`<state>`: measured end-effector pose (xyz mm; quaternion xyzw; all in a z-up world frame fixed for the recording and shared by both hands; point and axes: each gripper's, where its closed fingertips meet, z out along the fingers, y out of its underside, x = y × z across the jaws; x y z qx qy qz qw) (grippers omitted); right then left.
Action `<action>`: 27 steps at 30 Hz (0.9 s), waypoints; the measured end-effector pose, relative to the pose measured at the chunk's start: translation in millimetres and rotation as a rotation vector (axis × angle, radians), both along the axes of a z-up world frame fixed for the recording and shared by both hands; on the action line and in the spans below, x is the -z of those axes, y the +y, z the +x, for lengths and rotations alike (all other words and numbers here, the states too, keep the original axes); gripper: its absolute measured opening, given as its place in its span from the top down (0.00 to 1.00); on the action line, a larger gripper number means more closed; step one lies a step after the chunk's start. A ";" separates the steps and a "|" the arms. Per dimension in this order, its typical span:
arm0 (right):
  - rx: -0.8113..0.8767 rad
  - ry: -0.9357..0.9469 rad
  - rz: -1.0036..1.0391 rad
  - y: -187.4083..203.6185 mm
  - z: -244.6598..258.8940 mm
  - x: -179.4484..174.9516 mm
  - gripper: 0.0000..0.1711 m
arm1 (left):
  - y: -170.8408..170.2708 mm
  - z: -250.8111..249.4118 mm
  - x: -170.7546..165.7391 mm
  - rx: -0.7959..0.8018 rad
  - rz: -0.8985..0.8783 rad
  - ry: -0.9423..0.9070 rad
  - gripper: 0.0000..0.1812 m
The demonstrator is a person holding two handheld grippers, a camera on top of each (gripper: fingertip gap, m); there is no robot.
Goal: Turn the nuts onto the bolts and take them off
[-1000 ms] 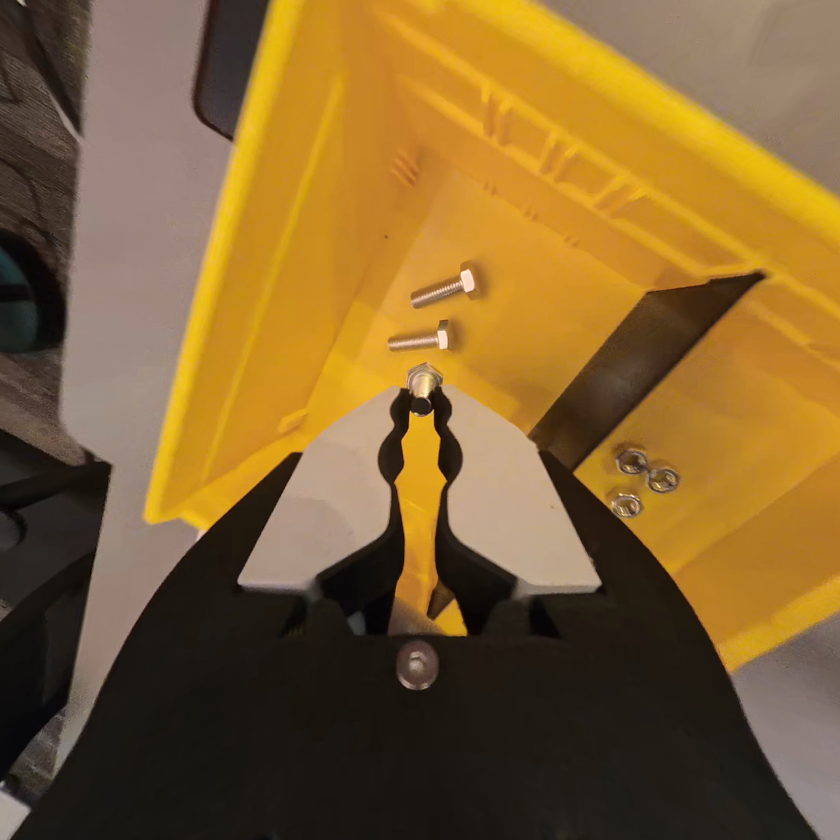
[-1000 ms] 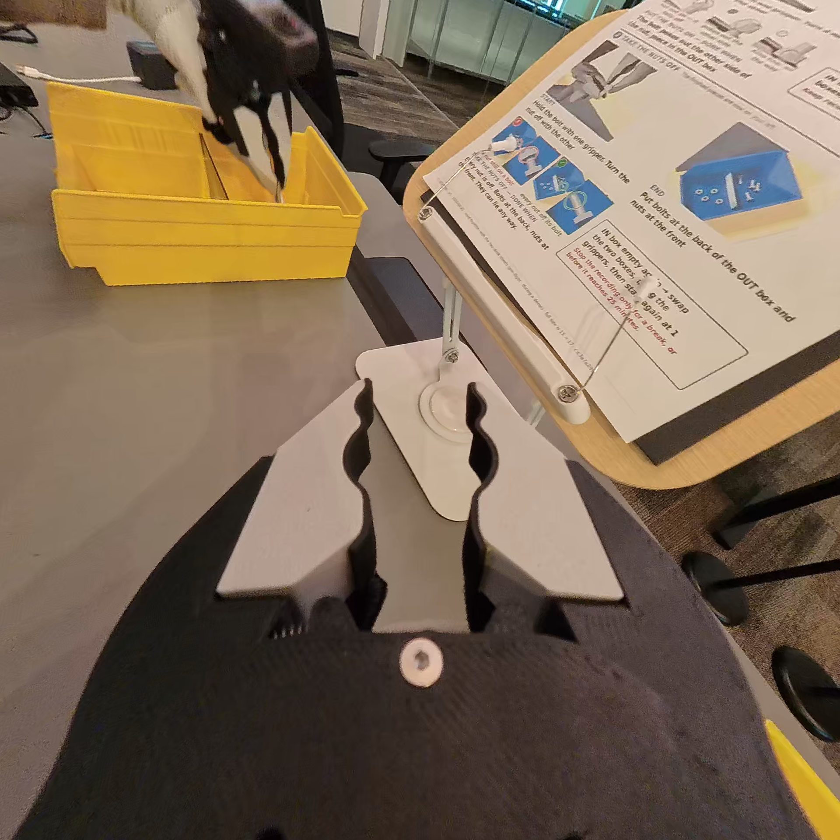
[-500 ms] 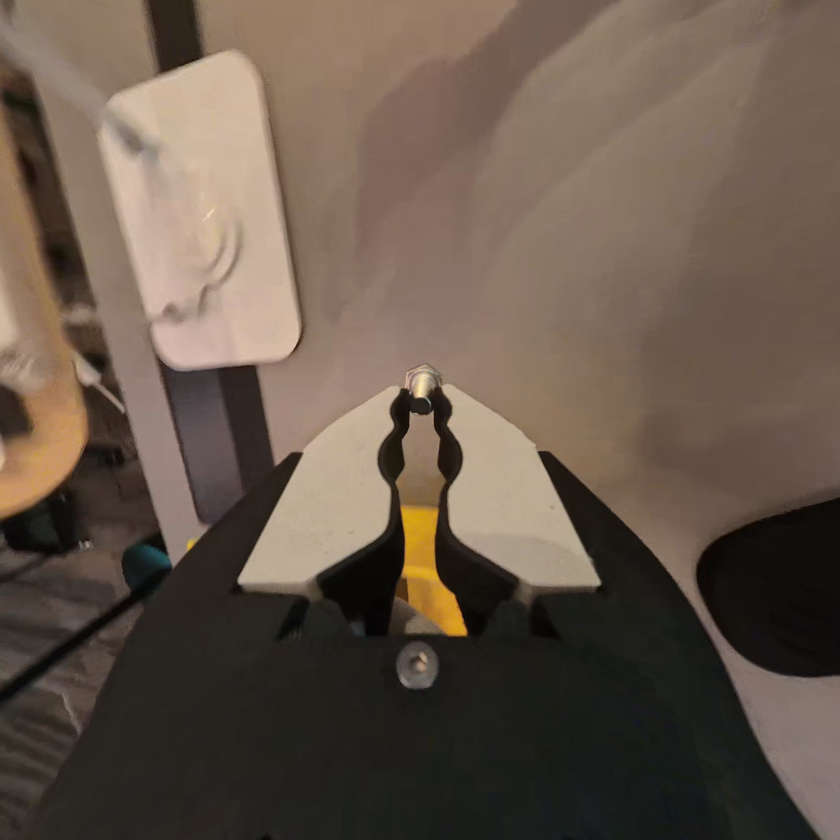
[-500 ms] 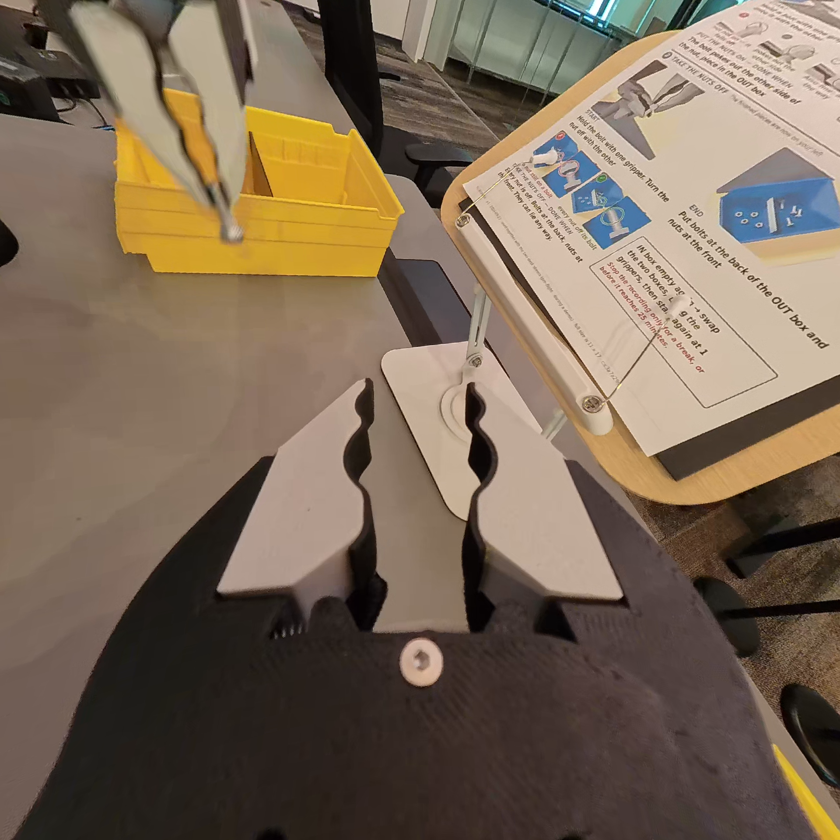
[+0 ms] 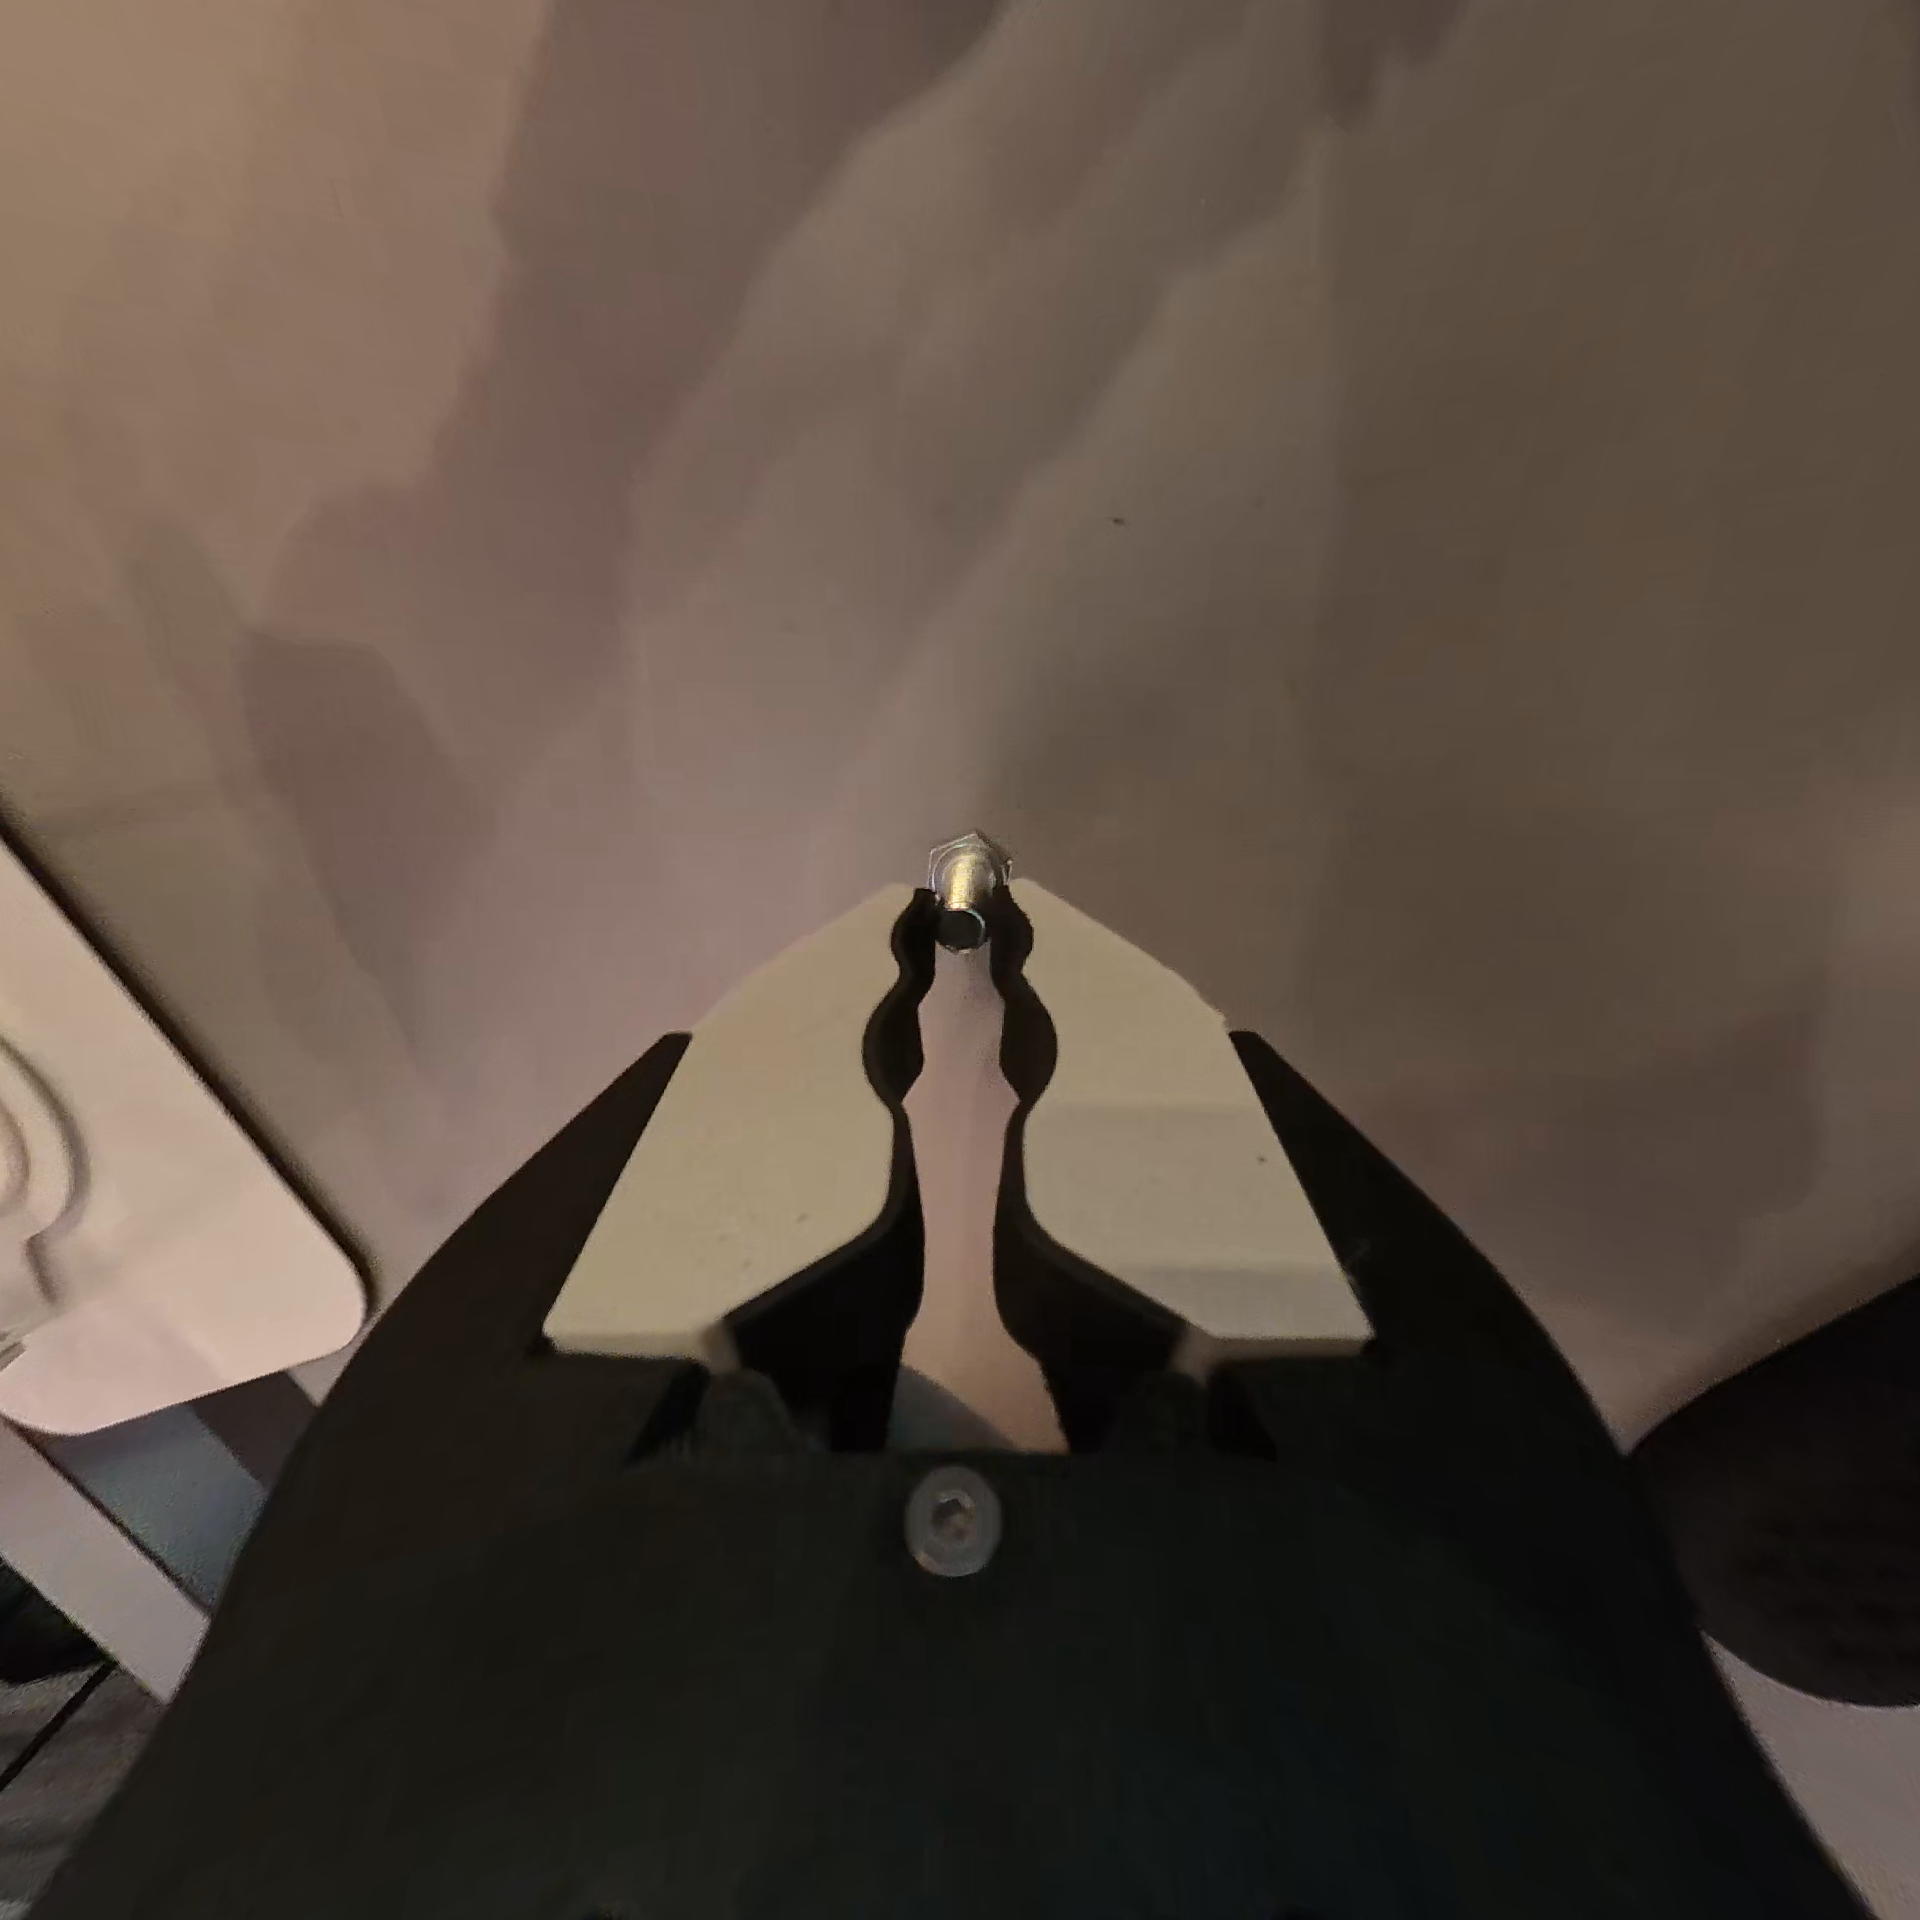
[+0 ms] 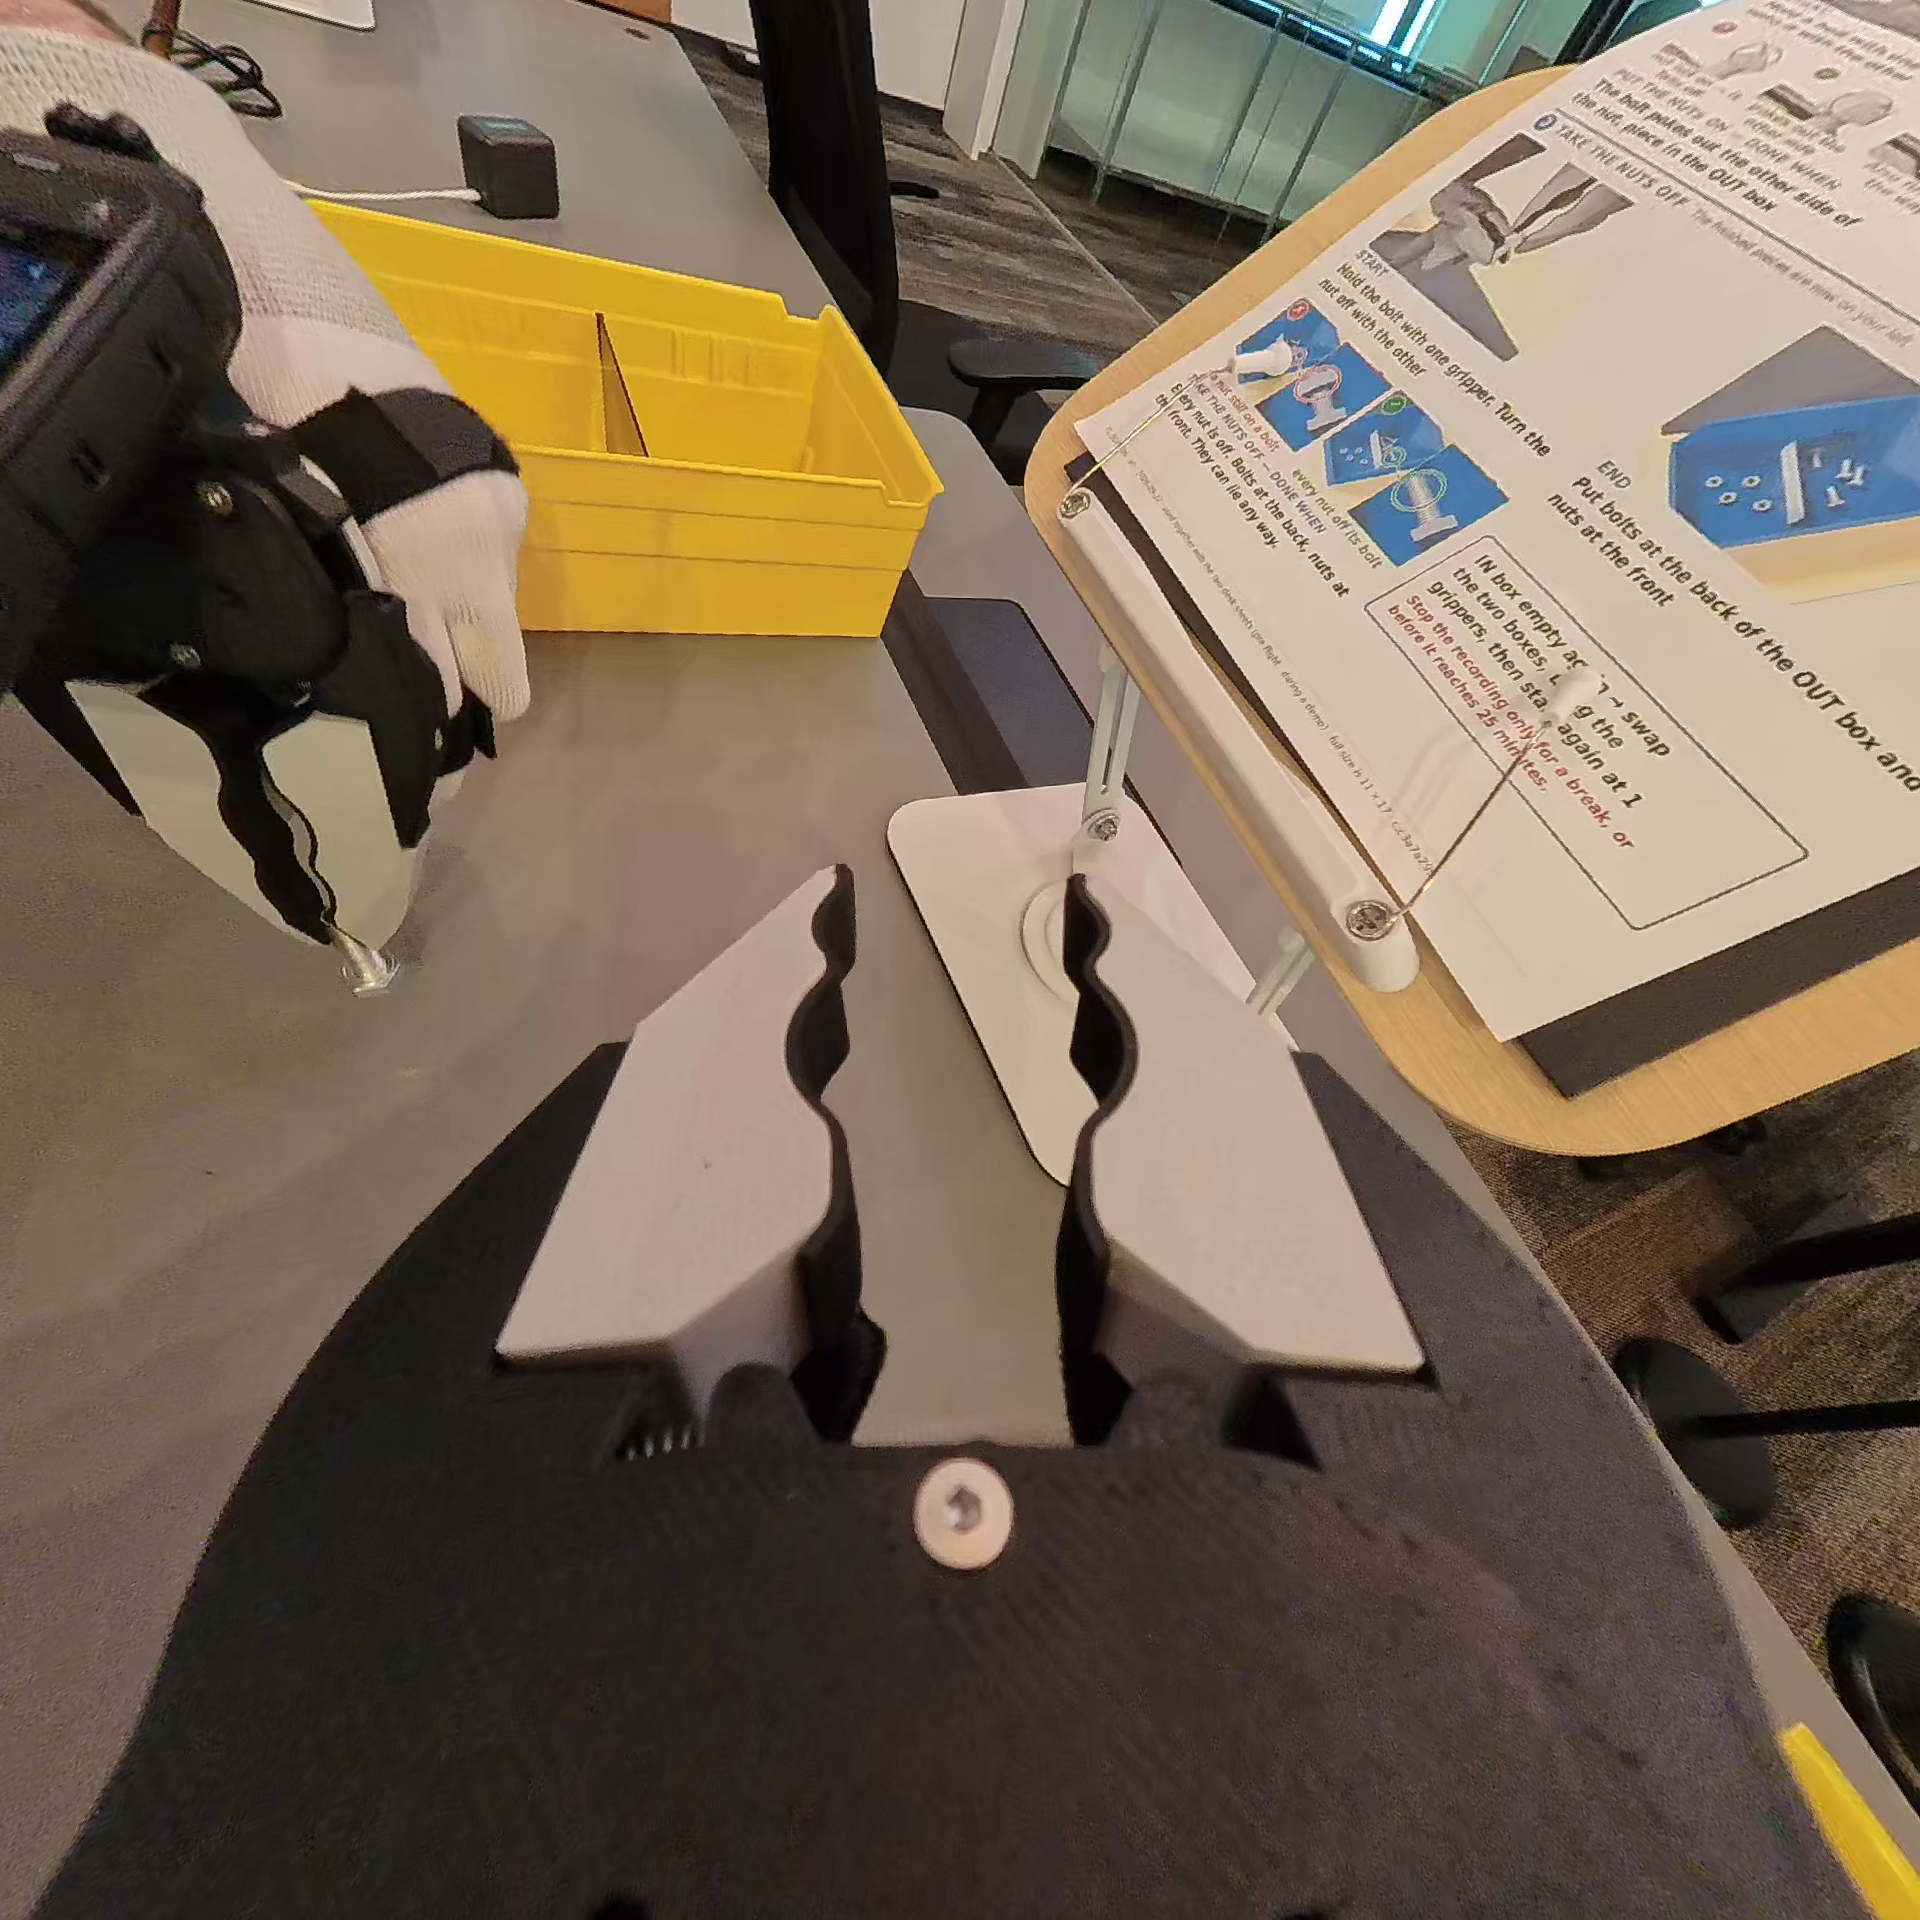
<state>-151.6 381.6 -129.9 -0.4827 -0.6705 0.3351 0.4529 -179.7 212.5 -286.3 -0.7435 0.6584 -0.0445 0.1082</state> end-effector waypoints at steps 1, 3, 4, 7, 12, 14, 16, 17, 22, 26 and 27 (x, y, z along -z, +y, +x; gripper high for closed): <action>-0.001 -0.002 -0.001 -0.2 -0.4 0.5 0.78 | -2.1 0.0 4.8 0.004 -0.011 0.007 0.94; -0.002 -0.008 0.000 -0.6 -1.4 2.1 0.78 | -3.9 -2.0 13.8 0.026 -0.006 0.039 0.94; -0.004 -0.010 0.001 -1.1 -1.7 2.7 0.78 | -5.0 -3.2 18.0 0.035 -0.004 0.056 0.94; -0.006 -0.016 0.006 -2.0 -2.2 3.3 0.78 | -6.6 -0.4 22.5 0.027 -0.015 0.034 0.94; -0.002 -0.012 0.009 -1.7 0.3 0.7 0.77 | -0.8 -3.2 9.1 -0.015 0.017 0.003 0.87; -0.001 -0.005 0.011 -1.4 2.3 -1.8 0.77 | 6.8 -12.7 -11.3 -0.055 0.085 0.001 0.85; 0.004 0.003 0.013 -0.2 4.9 -4.4 0.77 | 14.1 -33.0 -41.9 -0.126 0.169 0.004 0.86; 0.008 0.007 0.012 0.9 6.2 -5.5 0.77 | 15.3 -47.9 -57.8 -0.172 0.204 0.009 0.86; 0.015 0.012 0.004 3.8 9.5 -6.3 0.77 | 0.4 -158.1 -109.7 -0.444 0.320 0.130 0.87; 0.006 -0.002 0.011 0.1 6.5 -3.9 0.77 | -36.1 -242.8 -97.9 -0.629 0.258 0.243 0.88; 0.001 -0.005 0.013 -1.5 5.3 -3.1 0.77 | -47.9 -256.6 -89.4 -0.673 0.211 0.250 0.88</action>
